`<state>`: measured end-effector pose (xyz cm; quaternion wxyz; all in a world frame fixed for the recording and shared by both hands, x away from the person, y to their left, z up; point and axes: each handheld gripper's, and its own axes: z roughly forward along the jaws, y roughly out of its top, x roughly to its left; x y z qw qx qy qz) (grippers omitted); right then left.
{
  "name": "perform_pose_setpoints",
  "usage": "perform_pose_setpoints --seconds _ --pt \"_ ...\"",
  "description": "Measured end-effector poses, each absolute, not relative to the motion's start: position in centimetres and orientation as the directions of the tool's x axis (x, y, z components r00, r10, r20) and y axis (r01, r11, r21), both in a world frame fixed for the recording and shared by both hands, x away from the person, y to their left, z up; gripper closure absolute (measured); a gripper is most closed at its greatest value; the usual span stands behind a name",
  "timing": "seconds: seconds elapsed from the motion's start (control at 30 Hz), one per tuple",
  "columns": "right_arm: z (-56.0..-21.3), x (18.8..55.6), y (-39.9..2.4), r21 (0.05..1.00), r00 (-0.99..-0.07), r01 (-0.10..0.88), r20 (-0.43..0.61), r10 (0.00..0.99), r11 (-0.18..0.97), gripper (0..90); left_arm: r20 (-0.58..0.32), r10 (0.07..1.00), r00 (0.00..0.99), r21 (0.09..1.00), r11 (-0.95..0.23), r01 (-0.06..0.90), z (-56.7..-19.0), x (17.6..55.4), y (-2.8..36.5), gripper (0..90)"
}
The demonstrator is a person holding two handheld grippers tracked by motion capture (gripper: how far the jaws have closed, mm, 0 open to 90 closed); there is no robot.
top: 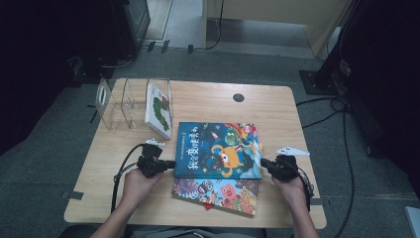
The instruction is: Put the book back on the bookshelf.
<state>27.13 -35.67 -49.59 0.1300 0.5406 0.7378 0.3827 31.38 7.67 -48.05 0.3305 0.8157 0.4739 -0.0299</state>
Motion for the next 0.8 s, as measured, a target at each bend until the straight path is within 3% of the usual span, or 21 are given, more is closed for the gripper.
perform_pose_setpoints --seconds 0.7,0.8 --pt "-50.0 30.7 -36.0 0.718 -0.381 0.686 0.222 0.898 0.114 90.0 -0.369 0.755 0.542 0.509 -0.324 0.797 -47.7 35.5 7.7 39.1" --pt "-50.0 30.8 -36.0 0.717 -0.383 0.688 0.224 0.896 0.115 90.0 -0.355 0.757 0.549 0.509 -0.336 0.793 -47.8 35.6 7.5 35.6"
